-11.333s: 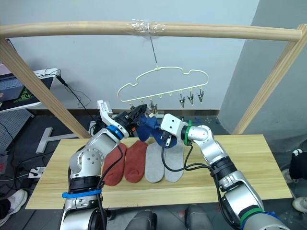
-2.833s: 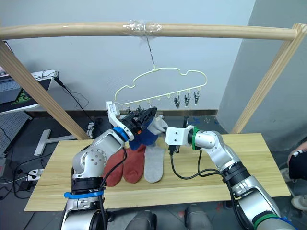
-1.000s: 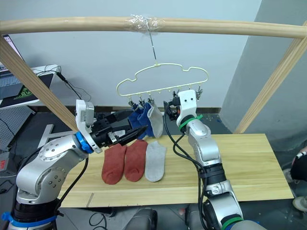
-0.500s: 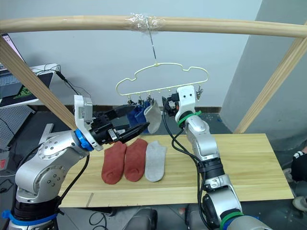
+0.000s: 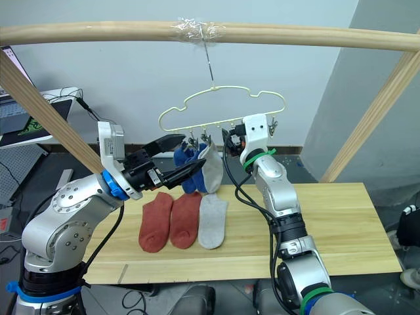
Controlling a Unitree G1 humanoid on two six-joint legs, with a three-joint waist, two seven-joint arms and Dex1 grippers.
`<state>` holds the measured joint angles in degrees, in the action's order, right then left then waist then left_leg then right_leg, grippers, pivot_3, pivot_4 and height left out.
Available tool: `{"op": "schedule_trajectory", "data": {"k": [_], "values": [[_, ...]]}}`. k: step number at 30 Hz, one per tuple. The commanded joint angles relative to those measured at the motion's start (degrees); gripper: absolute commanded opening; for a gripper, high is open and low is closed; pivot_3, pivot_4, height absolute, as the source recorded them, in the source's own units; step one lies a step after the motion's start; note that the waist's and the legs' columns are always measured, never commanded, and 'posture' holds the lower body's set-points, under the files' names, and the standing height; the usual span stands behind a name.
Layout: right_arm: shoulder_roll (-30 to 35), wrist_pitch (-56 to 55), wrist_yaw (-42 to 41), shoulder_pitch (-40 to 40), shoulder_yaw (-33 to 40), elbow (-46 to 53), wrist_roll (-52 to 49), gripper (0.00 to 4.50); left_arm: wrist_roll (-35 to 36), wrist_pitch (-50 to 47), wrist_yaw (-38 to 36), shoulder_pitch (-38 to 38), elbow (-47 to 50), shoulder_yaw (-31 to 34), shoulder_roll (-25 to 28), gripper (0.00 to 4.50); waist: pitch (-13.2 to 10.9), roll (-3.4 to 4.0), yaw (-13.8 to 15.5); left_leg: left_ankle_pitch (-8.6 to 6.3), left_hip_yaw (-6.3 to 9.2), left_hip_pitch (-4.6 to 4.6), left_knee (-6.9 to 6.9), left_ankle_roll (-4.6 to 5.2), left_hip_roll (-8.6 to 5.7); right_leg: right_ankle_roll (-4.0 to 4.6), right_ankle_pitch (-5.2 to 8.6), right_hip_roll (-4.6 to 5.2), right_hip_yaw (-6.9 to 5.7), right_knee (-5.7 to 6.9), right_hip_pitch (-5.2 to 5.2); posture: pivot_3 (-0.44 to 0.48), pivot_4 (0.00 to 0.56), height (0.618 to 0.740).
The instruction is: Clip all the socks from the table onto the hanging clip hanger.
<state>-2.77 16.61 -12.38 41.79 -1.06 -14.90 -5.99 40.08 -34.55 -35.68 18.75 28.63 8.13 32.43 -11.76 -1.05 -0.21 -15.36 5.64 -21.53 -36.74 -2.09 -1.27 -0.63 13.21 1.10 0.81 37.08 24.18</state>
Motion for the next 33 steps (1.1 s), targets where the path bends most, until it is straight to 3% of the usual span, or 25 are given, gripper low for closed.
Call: {"op": "schedule_trajectory", "data": {"k": [1, 7, 11, 15, 18, 23, 26, 33], "values": [[-0.31, -1.47, 0.05, 1.87, 0.84, 0.74, -1.32, 2.86, 0.21, 1.08, 0.00, 0.57, 1.13, 0.70, 0.08, 4.50, -0.01, 0.01, 0.00, 0.00, 0.00, 0.00, 0.00, 0.00, 0.00, 0.00, 0.00, 0.00, 0.00, 0.00, 0.00, 0.094, 0.200, 0.740], [-0.15, -1.63, 0.03, 1.98, 1.01, 0.80, -1.56, 0.92, 0.28, 0.93, 0.32, 0.78, 1.29, 0.51, -0.19, 4.50, -0.02, 0.01, 0.00, 0.00, 0.00, 0.00, 0.00, 0.00, 0.00, 0.00, 0.00, 0.00, 0.00, 0.00, 0.00, 0.094, 0.205, 0.740], [-0.14, -1.49, 0.01, 1.98, 1.08, 0.97, -1.58, 0.06, 0.09, 1.00, 0.39, 0.22, 1.33, 0.18, -0.44, 4.50, -0.13, 0.01, -0.01, 0.00, 0.00, 0.00, 0.00, 0.00, 0.00, 0.00, 0.00, 0.00, 0.00, 0.00, 0.00, 0.092, 0.207, 0.740], [-0.05, -1.29, -0.10, 1.89, 1.24, 1.09, -1.63, 0.06, -1.08, 0.64, 1.04, -1.17, 1.16, -1.14, -0.92, 4.50, -0.26, 0.02, -0.01, 0.00, 0.00, 0.00, 0.00, 0.00, 0.00, 0.00, 0.00, 0.00, 0.00, 0.00, 0.00, 0.090, 0.209, 0.740], [0.21, -0.56, -0.18, 1.54, 1.31, 1.52, -1.84, 0.06, -6.71, -0.30, 3.80, -5.24, -0.65, -5.85, -1.27, 4.50, -0.27, 0.03, -0.12, 0.00, -0.02, 0.00, 0.00, 0.00, 0.00, 0.00, 0.00, 0.00, 0.03, 0.00, 0.00, 0.086, 0.210, 0.740], [1.01, 0.98, -0.36, 0.95, 0.83, 2.30, -1.67, 0.06, -21.83, 9.00, 5.86, -12.92, -10.95, -16.78, -2.44, 4.50, -0.36, 0.10, -0.18, -0.01, -0.04, 0.04, 0.04, 0.01, 0.00, 0.00, 0.00, 0.00, 0.06, 0.02, 0.02, 0.064, 0.212, 0.740], [1.42, 1.91, -0.35, 0.44, 0.62, 3.32, -1.70, 0.06, -28.57, 16.55, 8.76, -11.77, -22.20, -20.04, -6.61, 4.50, -0.47, 0.18, 0.12, 0.00, 0.00, -0.02, 0.00, 0.02, 0.00, 0.01, 0.00, 0.00, 0.01, 0.03, 0.04, 0.056, 0.212, 0.740], [1.52, 3.95, 0.01, -0.75, 0.14, 5.62, -1.81, 0.06, -34.89, 24.79, 9.58, -5.09, -40.66, -22.37, -14.94, 4.50, -0.50, 0.21, -0.23, 0.00, 0.01, -0.10, -0.15, 0.03, -0.01, -0.03, -0.03, 0.02, -0.01, 0.03, 0.04, 0.021, 0.220, 0.740]]}}
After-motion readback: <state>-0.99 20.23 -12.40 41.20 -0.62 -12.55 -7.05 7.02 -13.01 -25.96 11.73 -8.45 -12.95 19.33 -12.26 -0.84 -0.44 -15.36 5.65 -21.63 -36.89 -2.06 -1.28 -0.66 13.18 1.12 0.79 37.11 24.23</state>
